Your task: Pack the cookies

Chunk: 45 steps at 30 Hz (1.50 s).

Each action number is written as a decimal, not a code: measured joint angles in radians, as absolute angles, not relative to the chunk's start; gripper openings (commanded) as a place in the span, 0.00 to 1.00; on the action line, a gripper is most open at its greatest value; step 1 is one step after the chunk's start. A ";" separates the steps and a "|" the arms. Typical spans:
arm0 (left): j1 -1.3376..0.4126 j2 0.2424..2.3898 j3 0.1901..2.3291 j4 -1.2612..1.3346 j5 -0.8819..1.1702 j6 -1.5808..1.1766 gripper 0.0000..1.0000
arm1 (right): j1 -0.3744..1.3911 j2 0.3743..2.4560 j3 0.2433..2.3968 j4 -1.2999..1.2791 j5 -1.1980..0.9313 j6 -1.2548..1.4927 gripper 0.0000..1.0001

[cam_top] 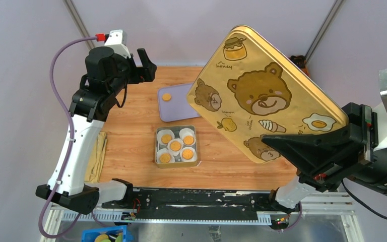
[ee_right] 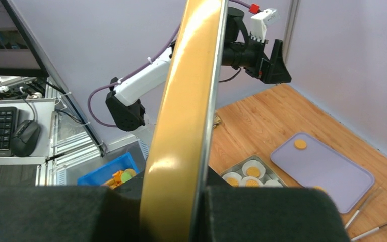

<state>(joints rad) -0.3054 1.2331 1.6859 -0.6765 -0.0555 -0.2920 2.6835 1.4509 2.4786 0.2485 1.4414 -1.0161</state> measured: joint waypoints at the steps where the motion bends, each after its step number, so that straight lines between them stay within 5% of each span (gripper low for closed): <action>1: -0.305 1.233 1.686 -0.680 -0.055 -0.292 0.95 | 2.679 1.435 2.457 0.251 1.443 -1.018 0.00; 6: -0.305 1.233 1.686 -0.685 -0.056 -0.299 0.95 | 2.510 1.386 2.401 0.262 1.486 -1.049 0.00; 14: -0.305 1.229 1.686 -0.685 -0.057 -0.300 0.95 | 1.943 1.532 2.407 0.353 1.528 -1.261 0.00; 26: -0.305 1.204 1.665 -0.687 -0.087 -0.295 0.95 | 1.396 1.733 1.757 0.609 1.529 -1.561 0.00; 45: -0.305 1.260 1.536 -0.636 -0.058 -0.292 0.95 | 1.293 1.768 1.262 1.396 1.529 -2.002 0.00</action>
<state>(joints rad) -0.3054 1.2598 1.5356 -0.6365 -0.0582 -0.2924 1.2926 1.7683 1.2625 1.3960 1.5291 -2.0018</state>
